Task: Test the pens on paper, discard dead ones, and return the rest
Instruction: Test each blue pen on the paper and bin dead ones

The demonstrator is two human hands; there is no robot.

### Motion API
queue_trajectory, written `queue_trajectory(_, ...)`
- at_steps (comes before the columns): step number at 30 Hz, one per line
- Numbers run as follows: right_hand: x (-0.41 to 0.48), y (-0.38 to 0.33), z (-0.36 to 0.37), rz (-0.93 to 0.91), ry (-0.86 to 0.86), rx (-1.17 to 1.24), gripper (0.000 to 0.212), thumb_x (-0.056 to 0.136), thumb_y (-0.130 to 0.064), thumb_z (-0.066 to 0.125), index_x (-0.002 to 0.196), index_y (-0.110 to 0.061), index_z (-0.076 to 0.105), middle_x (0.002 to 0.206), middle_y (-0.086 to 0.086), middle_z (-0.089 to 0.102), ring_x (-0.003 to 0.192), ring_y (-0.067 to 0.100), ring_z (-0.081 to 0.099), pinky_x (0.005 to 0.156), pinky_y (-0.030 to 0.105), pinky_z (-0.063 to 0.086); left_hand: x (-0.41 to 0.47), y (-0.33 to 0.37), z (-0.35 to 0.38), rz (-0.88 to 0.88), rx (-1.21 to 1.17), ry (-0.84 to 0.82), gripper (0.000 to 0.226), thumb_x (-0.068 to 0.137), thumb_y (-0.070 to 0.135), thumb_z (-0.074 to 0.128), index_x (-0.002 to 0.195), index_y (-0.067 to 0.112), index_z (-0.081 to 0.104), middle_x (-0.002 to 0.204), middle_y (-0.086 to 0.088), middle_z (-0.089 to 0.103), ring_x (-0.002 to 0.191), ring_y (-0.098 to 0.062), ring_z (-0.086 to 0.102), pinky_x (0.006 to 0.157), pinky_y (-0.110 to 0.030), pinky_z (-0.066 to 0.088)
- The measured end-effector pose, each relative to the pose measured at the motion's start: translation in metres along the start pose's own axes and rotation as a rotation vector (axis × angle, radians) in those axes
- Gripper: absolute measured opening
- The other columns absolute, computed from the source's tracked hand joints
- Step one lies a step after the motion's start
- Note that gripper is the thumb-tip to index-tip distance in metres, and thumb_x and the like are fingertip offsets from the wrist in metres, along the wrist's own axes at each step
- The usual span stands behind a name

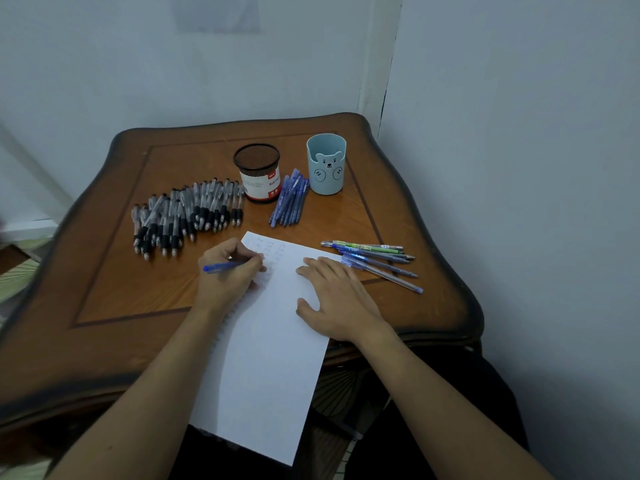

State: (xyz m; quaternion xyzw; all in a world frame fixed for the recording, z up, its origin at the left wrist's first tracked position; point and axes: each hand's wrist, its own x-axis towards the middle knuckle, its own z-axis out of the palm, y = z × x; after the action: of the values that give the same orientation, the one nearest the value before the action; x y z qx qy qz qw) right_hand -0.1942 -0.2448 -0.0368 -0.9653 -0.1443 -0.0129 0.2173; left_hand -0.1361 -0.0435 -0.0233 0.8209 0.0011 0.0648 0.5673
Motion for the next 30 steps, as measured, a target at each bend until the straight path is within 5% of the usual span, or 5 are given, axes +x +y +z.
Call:
queue_trajectory(3, 0.000, 0.000, 0.001, -0.010, -0.015, 0.009, 0.058, 0.097, -0.047, 0.046, 0.150, -0.027, 0.038, 0.162, -0.005, 0.027, 0.151, 0.014, 0.015, 0.122, 0.037, 0.004, 0.003, -0.005, 0.000, -0.052, -0.022, 0.063, 0.023, 0.074, -0.012, 0.061, 0.058, 0.000, 0.049, 0.051, -0.015, 0.058, 0.041, -0.024, 0.051, 0.045, -0.030, 0.040)
queue_trajectory(10, 0.000, 0.001, 0.000, -0.039, -0.059, -0.016, 0.061, 0.098, -0.051, 0.045, 0.153, -0.030, 0.034, 0.165, -0.005, 0.021, 0.153, 0.014, 0.010, 0.122, 0.036, 0.000, 0.004, -0.005, -0.002, -0.007, 0.045, 0.101, 0.041, 0.068, -0.015, 0.054, 0.050, 0.016, 0.032, 0.052, -0.006, 0.031, 0.052, -0.015, 0.030, 0.052, -0.032, 0.024)
queue_trajectory(16, 0.000, 0.001, 0.001, -0.030, -0.054, -0.021, 0.060, 0.097, -0.051, 0.046, 0.152, -0.030, 0.035, 0.164, -0.006, 0.023, 0.152, 0.014, 0.011, 0.122, 0.036, 0.002, 0.004, -0.008, -0.001, 0.022, 0.090, 0.082, 0.024, 0.069, -0.015, 0.051, 0.059, -0.004, 0.033, 0.055, -0.009, 0.031, 0.055, -0.017, 0.030, 0.054, -0.032, 0.024)
queue_trajectory(26, 0.000, 0.000, 0.000, -0.030, -0.046, -0.014, 0.060, 0.096, -0.050, 0.047, 0.151, -0.029, 0.036, 0.164, -0.005, 0.025, 0.152, 0.014, 0.013, 0.122, 0.036, 0.003, 0.012, -0.019, -0.004, 0.059, 0.094, 0.066, 0.025, 0.067, -0.012, 0.053, 0.061, 0.004, 0.035, 0.056, -0.021, 0.032, 0.057, -0.024, 0.034, 0.055, -0.038, 0.031)
queue_trajectory(30, 0.000, 0.000, 0.000, -0.026, -0.042, -0.021, 0.060, 0.095, -0.051, 0.048, 0.151, -0.030, 0.036, 0.163, -0.006, 0.025, 0.151, 0.013, 0.013, 0.121, 0.035, 0.002, 0.010, -0.018, -0.003, 0.065, 0.093, 0.039, 0.027, 0.068, -0.015, 0.052, 0.059, 0.001, 0.032, 0.055, -0.011, 0.030, 0.057, -0.022, 0.032, 0.056, -0.037, 0.029)
